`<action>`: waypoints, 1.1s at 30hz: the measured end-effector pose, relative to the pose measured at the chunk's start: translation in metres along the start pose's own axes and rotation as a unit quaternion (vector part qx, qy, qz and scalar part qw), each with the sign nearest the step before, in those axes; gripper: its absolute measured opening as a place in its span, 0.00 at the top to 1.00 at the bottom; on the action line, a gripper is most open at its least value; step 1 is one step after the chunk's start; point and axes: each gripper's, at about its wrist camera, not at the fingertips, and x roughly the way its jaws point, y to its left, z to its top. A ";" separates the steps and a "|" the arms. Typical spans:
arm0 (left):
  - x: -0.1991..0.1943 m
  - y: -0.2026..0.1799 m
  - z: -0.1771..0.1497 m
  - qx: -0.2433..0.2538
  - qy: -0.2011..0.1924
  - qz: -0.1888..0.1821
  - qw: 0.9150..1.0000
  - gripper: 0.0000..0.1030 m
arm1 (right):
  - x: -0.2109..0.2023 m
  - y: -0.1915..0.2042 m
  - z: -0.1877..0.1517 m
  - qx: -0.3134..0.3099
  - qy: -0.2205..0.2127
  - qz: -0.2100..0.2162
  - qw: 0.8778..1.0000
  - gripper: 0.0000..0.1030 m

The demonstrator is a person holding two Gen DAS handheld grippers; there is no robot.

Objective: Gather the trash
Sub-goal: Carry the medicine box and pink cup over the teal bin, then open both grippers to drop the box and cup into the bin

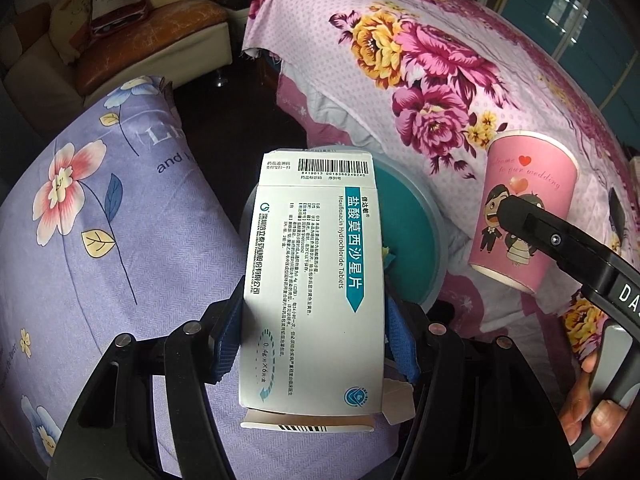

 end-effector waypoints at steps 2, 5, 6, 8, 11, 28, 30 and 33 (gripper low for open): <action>0.006 0.000 0.003 -0.003 0.003 -0.004 1.000 0.39 | 0.002 -0.001 0.005 -0.002 -0.001 -0.005 1.000 0.36; 0.015 0.001 0.008 -0.009 0.009 -0.012 1.000 0.39 | 0.005 0.000 0.010 -0.004 0.001 -0.009 1.000 0.35; 0.017 0.001 0.009 -0.011 0.010 -0.014 1.000 0.39 | 0.007 0.001 0.012 -0.005 0.002 -0.011 1.000 0.35; 0.022 0.001 0.012 -0.013 0.012 -0.020 1.000 0.39 | 0.011 0.002 0.015 -0.006 0.005 -0.015 1.000 0.35; 0.028 0.000 0.016 -0.016 0.015 -0.029 0.999 0.39 | 0.018 0.001 0.018 -0.004 0.011 -0.020 1.000 0.35; 0.037 -0.001 0.027 -0.026 0.004 -0.043 0.999 0.11 | 0.033 -0.005 0.029 -0.008 0.027 -0.041 0.999 0.35; 0.037 0.006 0.027 -0.035 0.007 -0.040 0.999 0.11 | 0.036 -0.003 0.029 -0.009 0.031 -0.041 0.999 0.35; 0.035 0.018 0.024 -0.046 0.007 -0.033 0.998 0.11 | 0.040 0.001 0.028 -0.013 0.035 -0.039 0.999 0.35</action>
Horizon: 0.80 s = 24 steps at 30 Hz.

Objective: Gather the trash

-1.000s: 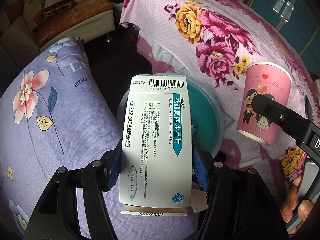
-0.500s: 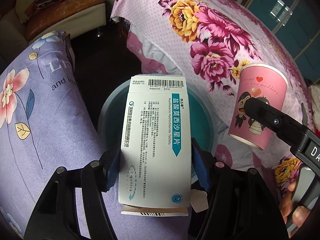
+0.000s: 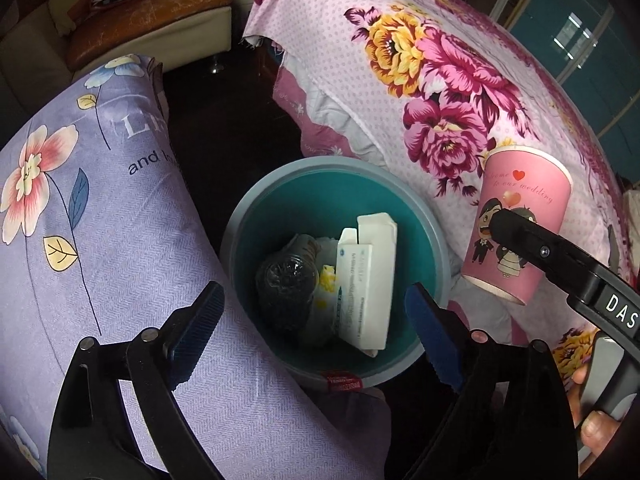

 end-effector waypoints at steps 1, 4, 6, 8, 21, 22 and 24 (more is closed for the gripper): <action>-0.001 0.003 -0.001 -0.003 0.000 0.002 1.000 0.11 | 0.002 0.002 0.000 -0.002 0.002 0.000 1.000 0.35; -0.004 0.013 -0.006 -0.013 0.002 0.007 1.000 0.11 | 0.007 0.008 0.000 -0.008 0.009 0.001 1.000 0.35; -0.007 0.019 -0.010 -0.018 0.001 0.013 1.000 0.11 | 0.011 0.013 0.000 -0.012 0.013 0.001 1.000 0.34; -0.009 0.025 -0.015 -0.025 0.003 0.018 1.000 0.11 | 0.015 0.018 -0.001 -0.017 0.018 0.002 1.000 0.34; -0.019 0.050 -0.021 -0.047 -0.004 0.027 0.999 0.11 | 0.026 0.041 -0.001 -0.036 0.035 0.000 0.999 0.26; -0.020 0.051 -0.021 -0.047 -0.004 0.026 0.999 0.11 | 0.026 0.042 0.000 -0.037 0.036 -0.001 0.999 0.26; -0.021 0.052 -0.022 -0.049 -0.004 0.023 0.999 0.11 | 0.027 0.044 -0.001 -0.038 0.039 -0.001 0.999 0.24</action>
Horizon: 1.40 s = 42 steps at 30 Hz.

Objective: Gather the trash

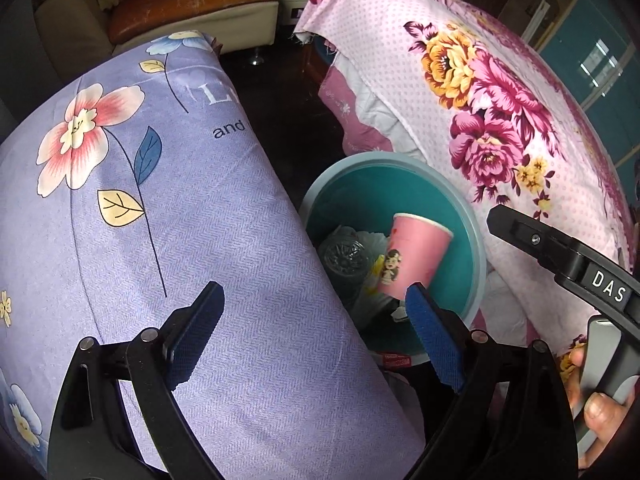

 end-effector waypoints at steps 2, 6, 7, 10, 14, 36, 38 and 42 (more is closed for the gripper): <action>-0.001 0.001 -0.001 0.000 -0.001 0.001 1.000 0.10 | 0.001 0.001 -0.001 -0.001 0.004 0.001 1.000 0.21; -0.004 0.003 -0.003 0.000 -0.002 0.002 1.000 0.11 | -0.001 0.005 -0.004 -0.007 0.006 -0.002 1.000 0.18; -0.004 0.003 -0.003 0.000 -0.002 0.002 1.000 0.11 | -0.002 0.006 -0.005 -0.008 0.007 -0.001 1.000 0.17; -0.007 0.005 -0.005 -0.002 -0.003 0.003 1.000 0.10 | -0.006 0.006 -0.009 -0.008 0.007 0.000 1.000 0.14; -0.016 0.009 -0.013 -0.001 -0.009 0.017 1.000 0.10 | -0.015 0.010 -0.017 -0.019 0.004 -0.010 1.000 0.11; -0.080 0.063 -0.059 -0.054 -0.039 0.045 0.997 0.09 | -0.079 0.058 -0.074 -0.089 -0.018 -0.015 0.996 0.07; -0.082 0.068 -0.063 -0.058 -0.039 0.047 0.996 0.09 | -0.081 0.062 -0.080 -0.097 -0.019 -0.016 0.995 0.07; -0.087 0.077 -0.072 -0.067 -0.039 0.044 0.996 0.09 | -0.084 0.069 -0.088 -0.105 -0.017 -0.015 0.994 0.07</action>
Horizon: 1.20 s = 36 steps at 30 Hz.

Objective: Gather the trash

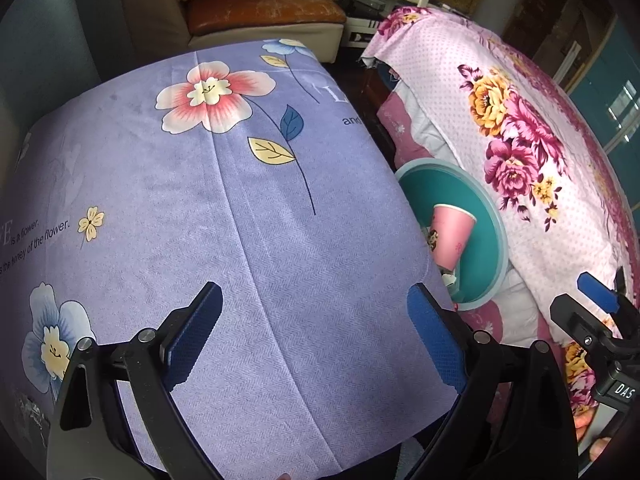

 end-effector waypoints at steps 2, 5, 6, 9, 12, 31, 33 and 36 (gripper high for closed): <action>-0.002 0.003 -0.003 -0.001 -0.001 0.001 1.000 0.09 | -0.001 0.003 -0.001 -0.003 0.000 0.000 1.000 0.07; -0.004 0.007 -0.006 -0.002 -0.004 0.003 1.000 0.09 | -0.003 0.005 -0.002 -0.004 -0.002 -0.001 1.000 0.07; -0.004 0.007 -0.006 -0.002 -0.005 0.003 1.000 0.09 | -0.003 0.005 -0.002 -0.004 -0.003 -0.002 1.000 0.07; -0.006 0.007 -0.006 -0.002 -0.010 0.005 1.000 0.09 | -0.003 0.006 -0.001 -0.004 -0.003 -0.003 1.000 0.07; -0.007 0.008 -0.007 -0.002 -0.017 0.002 1.000 0.06 | -0.003 0.006 -0.001 -0.004 -0.002 -0.003 1.000 0.07; -0.002 0.010 -0.008 0.009 -0.028 0.027 0.999 0.06 | 0.018 0.001 -0.003 0.005 0.016 -0.007 1.000 0.07; -0.001 0.010 -0.008 0.009 -0.028 0.030 0.999 0.06 | 0.020 0.001 -0.003 0.006 0.018 -0.007 1.000 0.07; 0.001 0.010 -0.008 0.011 -0.027 0.033 0.999 0.06 | 0.023 0.001 -0.003 0.005 0.021 -0.007 1.000 0.07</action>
